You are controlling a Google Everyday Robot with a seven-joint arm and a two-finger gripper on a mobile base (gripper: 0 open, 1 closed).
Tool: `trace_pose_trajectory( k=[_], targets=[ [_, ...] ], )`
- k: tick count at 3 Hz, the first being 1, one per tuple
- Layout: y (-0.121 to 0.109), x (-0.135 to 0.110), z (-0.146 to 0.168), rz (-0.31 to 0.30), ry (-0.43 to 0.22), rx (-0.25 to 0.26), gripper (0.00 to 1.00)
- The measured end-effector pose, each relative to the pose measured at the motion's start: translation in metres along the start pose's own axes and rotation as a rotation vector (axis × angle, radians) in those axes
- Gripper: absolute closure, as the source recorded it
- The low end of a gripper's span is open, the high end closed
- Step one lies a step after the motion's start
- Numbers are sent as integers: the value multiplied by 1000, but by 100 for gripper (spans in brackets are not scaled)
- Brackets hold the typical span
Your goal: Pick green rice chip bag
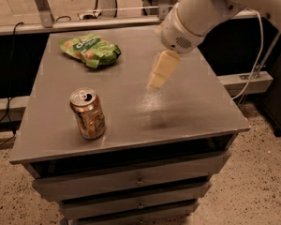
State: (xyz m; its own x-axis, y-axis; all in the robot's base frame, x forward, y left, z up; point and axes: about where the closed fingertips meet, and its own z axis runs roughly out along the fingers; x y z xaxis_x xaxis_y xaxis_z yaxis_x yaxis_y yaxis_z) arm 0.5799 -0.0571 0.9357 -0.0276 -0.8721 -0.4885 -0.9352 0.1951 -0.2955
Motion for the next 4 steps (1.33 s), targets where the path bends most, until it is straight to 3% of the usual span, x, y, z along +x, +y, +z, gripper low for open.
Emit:
trace_pose_trajectory(
  k=[1, 2, 4],
  targets=[
    [-27, -27, 35, 25, -101, -11, 0],
    [-27, -27, 35, 25, -101, -11, 0],
    [-61, -64, 87, 62, -228, -8, 0]
  ],
)
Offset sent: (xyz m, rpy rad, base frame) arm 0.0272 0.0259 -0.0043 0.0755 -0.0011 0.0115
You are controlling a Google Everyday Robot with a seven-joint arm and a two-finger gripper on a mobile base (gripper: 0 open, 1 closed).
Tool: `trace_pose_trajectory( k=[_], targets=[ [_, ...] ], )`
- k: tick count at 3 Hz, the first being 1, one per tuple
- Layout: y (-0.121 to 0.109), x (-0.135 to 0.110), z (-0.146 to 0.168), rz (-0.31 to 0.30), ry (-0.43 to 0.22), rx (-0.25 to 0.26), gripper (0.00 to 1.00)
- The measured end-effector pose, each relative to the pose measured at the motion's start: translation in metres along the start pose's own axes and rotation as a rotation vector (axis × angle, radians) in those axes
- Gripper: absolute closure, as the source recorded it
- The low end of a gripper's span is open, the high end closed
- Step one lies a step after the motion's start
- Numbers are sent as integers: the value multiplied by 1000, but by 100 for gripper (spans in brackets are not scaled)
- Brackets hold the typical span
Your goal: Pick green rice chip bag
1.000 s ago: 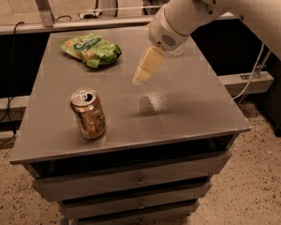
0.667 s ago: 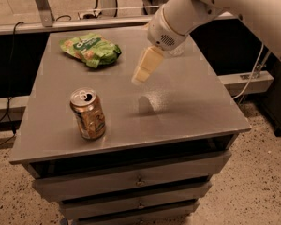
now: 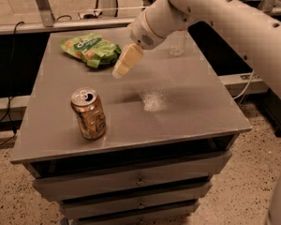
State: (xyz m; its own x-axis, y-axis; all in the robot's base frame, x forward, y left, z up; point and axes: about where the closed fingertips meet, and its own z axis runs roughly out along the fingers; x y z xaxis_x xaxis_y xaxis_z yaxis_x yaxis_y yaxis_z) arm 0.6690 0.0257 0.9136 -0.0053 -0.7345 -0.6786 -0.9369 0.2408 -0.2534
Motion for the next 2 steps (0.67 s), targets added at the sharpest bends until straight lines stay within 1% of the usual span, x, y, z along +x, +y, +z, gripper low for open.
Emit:
trace_pose_trajectory(
  k=[1, 2],
  targets=[
    [-24, -6, 33, 28, -56, 11, 0],
    [-42, -13, 67, 69, -112, 16, 0]
  ],
)
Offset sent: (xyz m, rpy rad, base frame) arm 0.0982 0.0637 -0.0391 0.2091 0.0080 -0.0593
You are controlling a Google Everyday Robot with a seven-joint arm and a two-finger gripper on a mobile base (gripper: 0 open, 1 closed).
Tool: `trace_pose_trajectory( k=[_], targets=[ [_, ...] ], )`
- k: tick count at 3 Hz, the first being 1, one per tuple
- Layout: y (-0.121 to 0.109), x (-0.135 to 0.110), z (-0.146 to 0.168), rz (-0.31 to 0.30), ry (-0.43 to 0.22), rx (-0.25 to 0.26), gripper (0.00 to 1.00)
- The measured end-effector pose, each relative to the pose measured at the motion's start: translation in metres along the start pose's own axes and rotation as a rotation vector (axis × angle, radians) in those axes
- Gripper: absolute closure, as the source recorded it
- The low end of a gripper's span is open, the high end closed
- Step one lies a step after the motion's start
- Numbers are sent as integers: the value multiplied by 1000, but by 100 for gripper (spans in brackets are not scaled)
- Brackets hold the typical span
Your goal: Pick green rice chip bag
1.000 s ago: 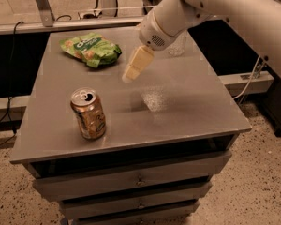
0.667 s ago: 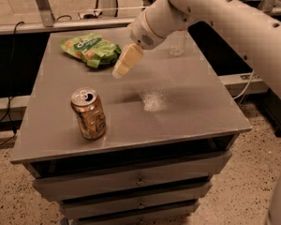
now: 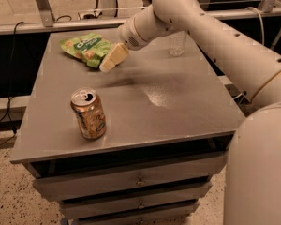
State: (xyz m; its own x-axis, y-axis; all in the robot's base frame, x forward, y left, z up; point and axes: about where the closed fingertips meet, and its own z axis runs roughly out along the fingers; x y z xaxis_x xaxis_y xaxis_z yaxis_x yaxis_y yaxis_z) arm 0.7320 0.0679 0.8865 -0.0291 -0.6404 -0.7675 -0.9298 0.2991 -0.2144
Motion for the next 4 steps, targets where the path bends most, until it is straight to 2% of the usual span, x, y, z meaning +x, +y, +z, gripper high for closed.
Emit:
trace_pose_trajectory(
  k=[1, 2, 4],
  targets=[
    [-14, -4, 29, 23, -45, 12, 0],
    [-23, 2, 51, 58, -44, 45, 18],
    [-24, 1, 57, 77, -56, 94, 64]
  ],
)
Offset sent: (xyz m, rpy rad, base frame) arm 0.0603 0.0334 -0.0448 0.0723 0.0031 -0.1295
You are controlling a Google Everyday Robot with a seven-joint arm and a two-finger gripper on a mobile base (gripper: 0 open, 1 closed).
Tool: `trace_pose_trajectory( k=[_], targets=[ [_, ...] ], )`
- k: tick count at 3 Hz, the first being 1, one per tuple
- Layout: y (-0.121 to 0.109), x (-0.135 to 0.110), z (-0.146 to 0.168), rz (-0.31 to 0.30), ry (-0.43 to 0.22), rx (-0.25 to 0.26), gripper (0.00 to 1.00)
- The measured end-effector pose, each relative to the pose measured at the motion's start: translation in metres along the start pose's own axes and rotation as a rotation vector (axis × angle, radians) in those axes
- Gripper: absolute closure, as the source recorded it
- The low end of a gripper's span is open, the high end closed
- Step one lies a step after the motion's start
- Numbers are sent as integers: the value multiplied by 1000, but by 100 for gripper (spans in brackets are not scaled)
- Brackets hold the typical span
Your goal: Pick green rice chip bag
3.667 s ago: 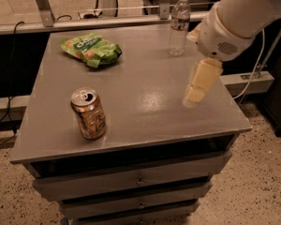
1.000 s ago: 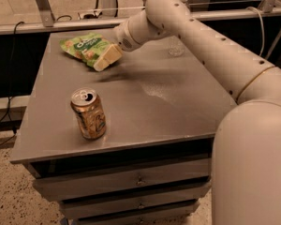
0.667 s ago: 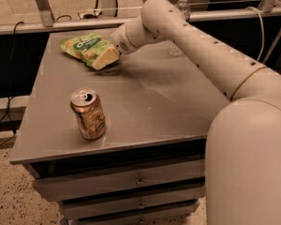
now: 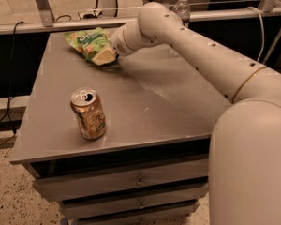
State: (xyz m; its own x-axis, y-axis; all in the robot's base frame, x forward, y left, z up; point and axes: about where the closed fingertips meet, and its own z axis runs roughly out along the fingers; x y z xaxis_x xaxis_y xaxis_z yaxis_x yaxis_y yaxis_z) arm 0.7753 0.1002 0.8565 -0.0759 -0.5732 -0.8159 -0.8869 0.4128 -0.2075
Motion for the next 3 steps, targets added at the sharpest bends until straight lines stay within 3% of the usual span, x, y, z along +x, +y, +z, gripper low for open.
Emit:
trace_pose_trajectory(
  k=[1, 2, 3],
  targets=[
    [1, -14, -11, -12, -33, 23, 88],
    [1, -53, -45, -74, -127, 63, 100],
    [-3, -78, -74, -113, -211, 80, 100]
  ],
)
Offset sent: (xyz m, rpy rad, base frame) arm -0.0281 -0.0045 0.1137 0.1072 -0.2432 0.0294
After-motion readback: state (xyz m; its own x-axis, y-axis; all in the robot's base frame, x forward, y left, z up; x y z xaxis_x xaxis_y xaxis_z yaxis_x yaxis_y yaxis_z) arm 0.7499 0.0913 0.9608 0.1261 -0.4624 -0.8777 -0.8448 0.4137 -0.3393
